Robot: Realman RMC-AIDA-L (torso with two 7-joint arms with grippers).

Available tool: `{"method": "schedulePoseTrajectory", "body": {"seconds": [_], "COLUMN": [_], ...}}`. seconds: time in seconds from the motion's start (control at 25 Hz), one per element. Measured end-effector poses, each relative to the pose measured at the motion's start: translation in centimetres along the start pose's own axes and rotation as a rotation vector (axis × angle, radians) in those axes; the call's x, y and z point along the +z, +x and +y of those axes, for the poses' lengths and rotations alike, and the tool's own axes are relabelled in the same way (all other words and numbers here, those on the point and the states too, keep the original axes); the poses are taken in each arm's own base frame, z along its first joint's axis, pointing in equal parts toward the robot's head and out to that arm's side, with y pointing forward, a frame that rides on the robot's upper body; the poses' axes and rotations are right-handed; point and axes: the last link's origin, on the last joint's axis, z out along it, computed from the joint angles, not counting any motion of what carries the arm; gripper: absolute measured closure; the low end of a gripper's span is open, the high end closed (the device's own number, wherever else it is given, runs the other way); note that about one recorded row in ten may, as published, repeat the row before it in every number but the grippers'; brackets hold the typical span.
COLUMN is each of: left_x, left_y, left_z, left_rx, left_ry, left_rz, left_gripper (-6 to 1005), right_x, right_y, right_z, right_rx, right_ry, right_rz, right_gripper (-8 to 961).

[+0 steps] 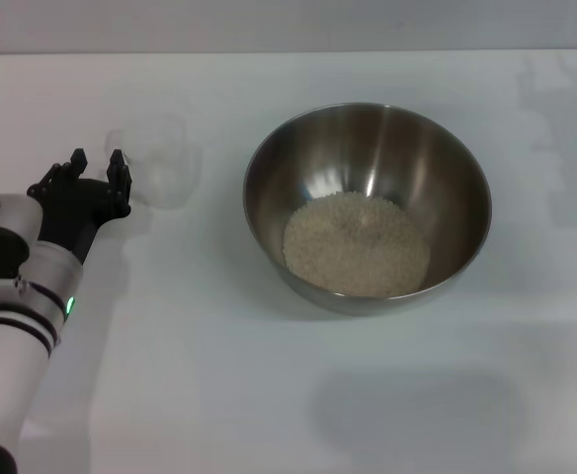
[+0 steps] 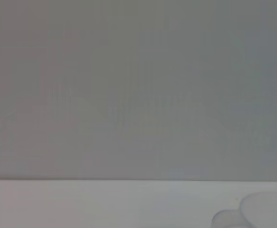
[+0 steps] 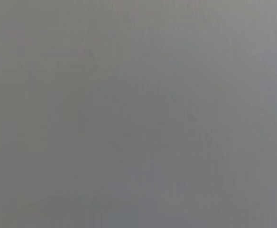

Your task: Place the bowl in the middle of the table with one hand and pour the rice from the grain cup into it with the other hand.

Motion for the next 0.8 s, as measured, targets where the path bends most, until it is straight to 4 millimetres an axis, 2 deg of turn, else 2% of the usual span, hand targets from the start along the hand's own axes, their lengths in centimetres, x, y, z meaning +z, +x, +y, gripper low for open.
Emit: {"method": "schedulePoseTrajectory", "body": {"seconds": [0.12,0.2,0.32,0.36,0.44,0.48,0.52,0.56,0.68,0.8], "left_x": [-0.6,-1.2,-2.8,-2.8,-4.2,-4.8,-6.3,-6.3,-8.1,-8.8], "left_y": [-0.4,-0.8,-1.1,-1.1,-0.8,-0.6,0.0,0.0,1.1,2.1], "left_z": [-0.2,-0.4,-0.8,-0.8,-0.8,-0.8,-0.4,-0.4,-0.7,-1.7], "left_rx": [-0.014,-0.027,-0.046,-0.046,-0.015,0.009,0.068,0.068,0.112,0.09], "left_ry": [0.01,0.02,0.048,0.048,0.043,0.034,0.002,0.002,-0.017,-0.013], "left_rz": [-0.006,-0.009,0.025,0.025,0.098,0.137,0.242,0.242,0.388,0.482], "left_gripper": [616,567,549,543,532,526,520,514,496,479], "right_x": [0.0,0.1,0.0,0.0,-0.2,-0.4,-0.8,-0.8,-1.8,-2.8], "right_y": [0.0,0.0,0.0,0.0,0.1,0.2,0.5,0.5,0.9,1.4], "right_z": [0.0,0.0,-0.1,-0.1,-0.2,-0.3,-0.3,-0.3,-0.5,-0.7], "right_rx": [-0.001,-0.001,-0.003,-0.003,-0.004,-0.004,-0.002,-0.002,0.001,0.001], "right_ry": [0.0,-0.001,0.0,0.0,0.004,0.006,0.013,0.013,0.026,0.033], "right_rz": [-0.001,-0.001,0.001,0.002,0.006,0.009,0.019,0.019,0.041,0.063], "right_gripper": [418,417,416,416,415,415,414,414,413,412]}}
